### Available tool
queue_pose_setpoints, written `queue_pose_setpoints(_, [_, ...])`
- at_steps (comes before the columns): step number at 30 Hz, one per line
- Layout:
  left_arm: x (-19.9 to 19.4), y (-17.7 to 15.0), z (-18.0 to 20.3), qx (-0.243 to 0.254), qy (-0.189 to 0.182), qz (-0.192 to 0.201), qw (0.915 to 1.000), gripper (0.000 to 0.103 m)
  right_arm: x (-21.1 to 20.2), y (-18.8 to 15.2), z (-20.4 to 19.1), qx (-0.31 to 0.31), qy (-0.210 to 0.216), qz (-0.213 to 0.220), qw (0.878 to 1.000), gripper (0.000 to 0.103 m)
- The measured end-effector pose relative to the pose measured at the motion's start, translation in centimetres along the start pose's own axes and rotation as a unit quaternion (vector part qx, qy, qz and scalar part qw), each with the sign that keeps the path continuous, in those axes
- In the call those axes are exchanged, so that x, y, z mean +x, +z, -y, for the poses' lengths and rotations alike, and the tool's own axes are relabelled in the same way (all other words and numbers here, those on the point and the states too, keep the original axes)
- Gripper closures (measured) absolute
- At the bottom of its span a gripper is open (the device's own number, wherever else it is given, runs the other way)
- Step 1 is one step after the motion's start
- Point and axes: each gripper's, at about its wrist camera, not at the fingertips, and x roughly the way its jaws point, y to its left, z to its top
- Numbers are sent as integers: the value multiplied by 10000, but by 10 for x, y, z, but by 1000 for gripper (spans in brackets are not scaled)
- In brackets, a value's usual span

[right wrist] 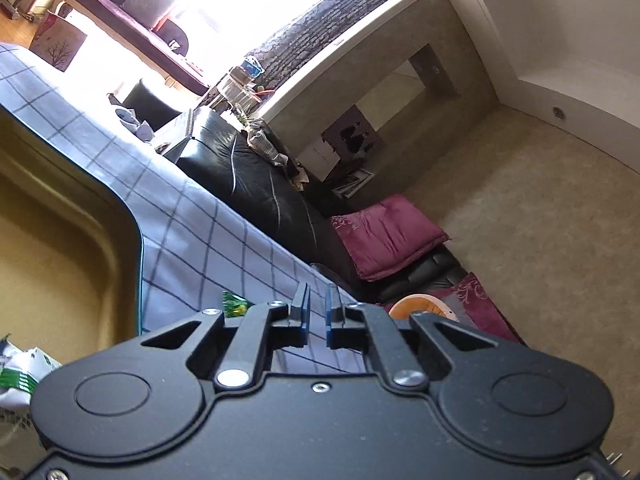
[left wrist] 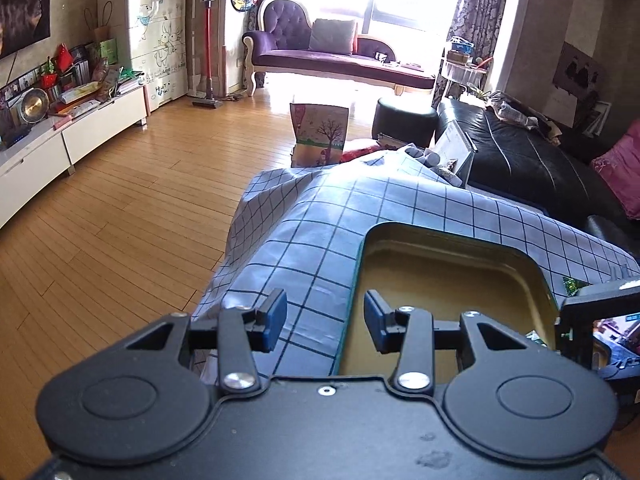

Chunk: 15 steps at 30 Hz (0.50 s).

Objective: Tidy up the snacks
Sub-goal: 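Lift both tools out of the tray and swing back toward the bed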

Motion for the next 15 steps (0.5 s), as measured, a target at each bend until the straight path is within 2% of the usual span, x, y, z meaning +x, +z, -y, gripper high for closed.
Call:
queue_pose_setpoints(1, [1, 0, 4, 34, 8, -10, 10000, 59, 4, -3, 7, 47, -8, 8, 10000, 95])
queue_pose_setpoints(2, [2, 0, 9, 80, 13, -21, 10000, 60, 8, -5, 15, 113, -15, -9, 9999, 100])
queue_pose_setpoints(7, [5, -3, 34, 285, -60, -84, 9995, 60, 36, -26, 56, 302, -292, -108, 9991, 100])
queue_pose_setpoints(15, [12, -15, 97, 654, -522, -287, 9961, 60, 80, -83, 125, 403, -861, -428, 9945, 100])
